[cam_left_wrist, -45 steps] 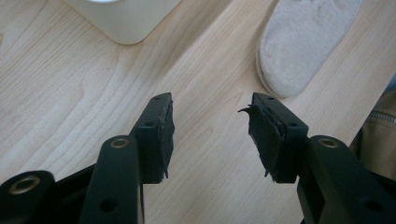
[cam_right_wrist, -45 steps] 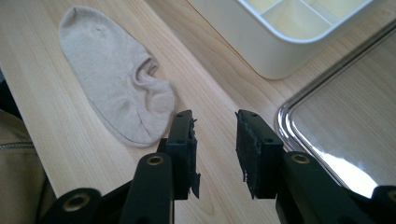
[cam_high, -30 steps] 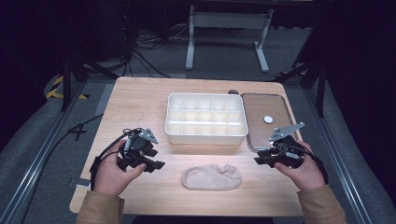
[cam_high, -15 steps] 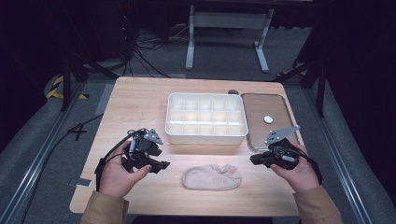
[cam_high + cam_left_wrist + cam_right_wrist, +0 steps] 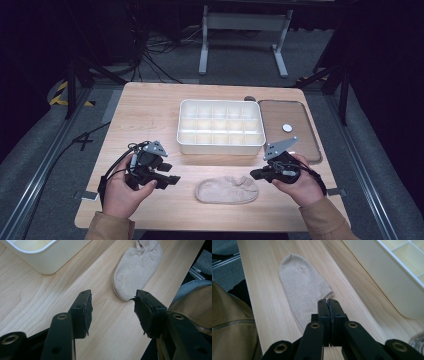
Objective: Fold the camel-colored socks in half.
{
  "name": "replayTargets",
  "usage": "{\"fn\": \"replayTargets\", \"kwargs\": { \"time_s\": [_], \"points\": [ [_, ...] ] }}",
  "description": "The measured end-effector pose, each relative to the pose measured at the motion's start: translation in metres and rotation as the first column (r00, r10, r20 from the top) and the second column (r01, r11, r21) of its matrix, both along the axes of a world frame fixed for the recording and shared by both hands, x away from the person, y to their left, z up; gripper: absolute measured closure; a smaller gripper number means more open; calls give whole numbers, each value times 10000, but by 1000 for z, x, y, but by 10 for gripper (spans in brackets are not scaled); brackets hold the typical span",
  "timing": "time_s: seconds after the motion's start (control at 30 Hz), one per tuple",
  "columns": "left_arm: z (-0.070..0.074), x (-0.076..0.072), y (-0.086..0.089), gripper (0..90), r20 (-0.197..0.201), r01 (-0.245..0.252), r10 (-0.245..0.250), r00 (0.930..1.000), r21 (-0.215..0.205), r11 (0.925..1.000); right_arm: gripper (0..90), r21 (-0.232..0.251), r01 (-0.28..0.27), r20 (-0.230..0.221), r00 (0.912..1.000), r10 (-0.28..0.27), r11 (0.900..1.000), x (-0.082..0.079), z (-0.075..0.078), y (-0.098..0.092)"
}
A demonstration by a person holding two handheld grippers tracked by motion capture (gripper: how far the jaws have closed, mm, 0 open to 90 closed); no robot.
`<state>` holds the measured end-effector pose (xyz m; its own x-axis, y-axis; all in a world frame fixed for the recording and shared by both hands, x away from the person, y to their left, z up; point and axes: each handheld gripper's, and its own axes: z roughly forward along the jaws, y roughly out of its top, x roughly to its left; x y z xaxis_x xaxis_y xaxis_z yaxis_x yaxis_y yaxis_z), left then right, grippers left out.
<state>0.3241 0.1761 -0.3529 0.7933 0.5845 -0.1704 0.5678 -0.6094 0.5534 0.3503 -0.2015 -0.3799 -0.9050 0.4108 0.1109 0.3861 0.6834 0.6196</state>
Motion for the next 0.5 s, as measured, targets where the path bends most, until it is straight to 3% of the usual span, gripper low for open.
{"fn": "replayTargets", "kwargs": {
  "time_s": [0.33, 0.4, 0.5],
  "points": [
    [-4, 2, -6, 480, -124, 12, -11, 9999, 100, 9999, 895, 90, -273, 220, 9994, 271, 9996, -2, -15, 25],
    [-8, 0, -10, 487, 23, 8, -8, 10000, 184, 9998, 895, 244, -376, 102, 9992, 374, 9990, -3, -21, 31],
    [-13, -1, -13, 501, 10, -111, 111, 9999, -35, 9999, 895, 28, -506, 84, 9987, 506, 9987, -5, -28, 40]
  ]
}}
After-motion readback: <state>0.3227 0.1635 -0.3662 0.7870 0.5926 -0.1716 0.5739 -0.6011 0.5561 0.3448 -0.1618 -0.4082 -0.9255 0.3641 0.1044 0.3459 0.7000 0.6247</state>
